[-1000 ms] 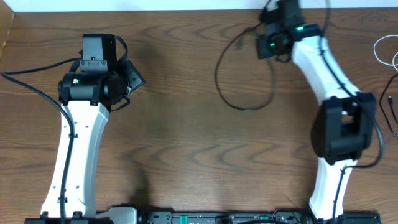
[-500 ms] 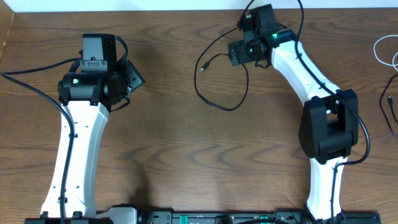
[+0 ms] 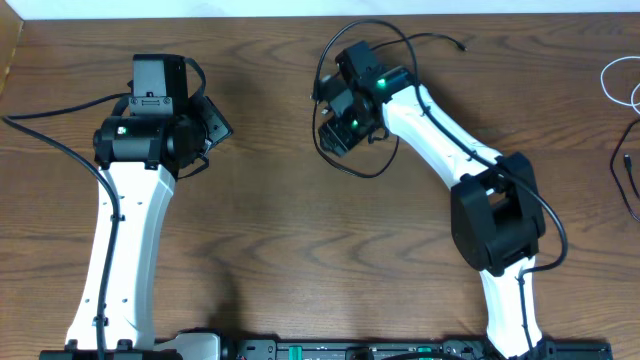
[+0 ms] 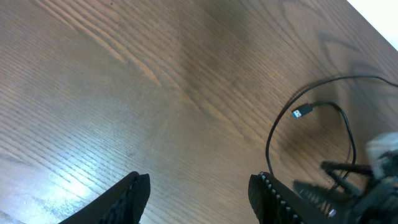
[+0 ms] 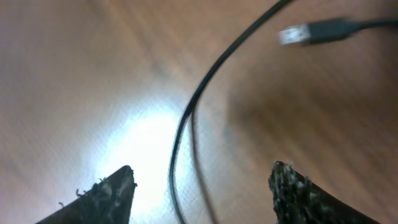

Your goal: Untangle cables

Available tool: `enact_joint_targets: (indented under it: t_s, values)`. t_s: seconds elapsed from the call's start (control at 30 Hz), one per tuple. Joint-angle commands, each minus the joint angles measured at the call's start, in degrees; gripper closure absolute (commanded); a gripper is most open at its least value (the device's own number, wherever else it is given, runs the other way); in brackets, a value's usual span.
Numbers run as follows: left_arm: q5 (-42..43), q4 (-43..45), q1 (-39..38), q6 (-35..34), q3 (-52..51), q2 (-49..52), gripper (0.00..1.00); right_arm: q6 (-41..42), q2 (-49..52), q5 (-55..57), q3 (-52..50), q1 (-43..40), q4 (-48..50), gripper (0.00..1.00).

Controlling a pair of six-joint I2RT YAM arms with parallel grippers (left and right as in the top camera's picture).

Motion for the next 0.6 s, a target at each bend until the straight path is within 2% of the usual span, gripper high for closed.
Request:
enact_joint_targets:
  t_s: [0.0,0.43,0.5,0.57]
  values:
    - [0.33,-0.28,0.20,0.42,-0.17,0.26,0.43,-9.35,2.91,-2.12,-0.04,1.14,-1.51,0.40]
    - [0.33,-0.74,0.20,0.42,-0.17,0.26,0.43,-10.40,7.10,0.11,-0.04,1.88,-1.60,0.60]
    - [0.33,-0.76,0.20,0.42,-0.17,0.26,0.43,-10.80,7.10,1.05,-0.04,1.88,-2.14,0.72]
    - [0.33,-0.81,0.20,0.42,-0.17,0.26,0.43,-10.80,7.10,2.19,-0.04,1.88,-2.27,0.92]
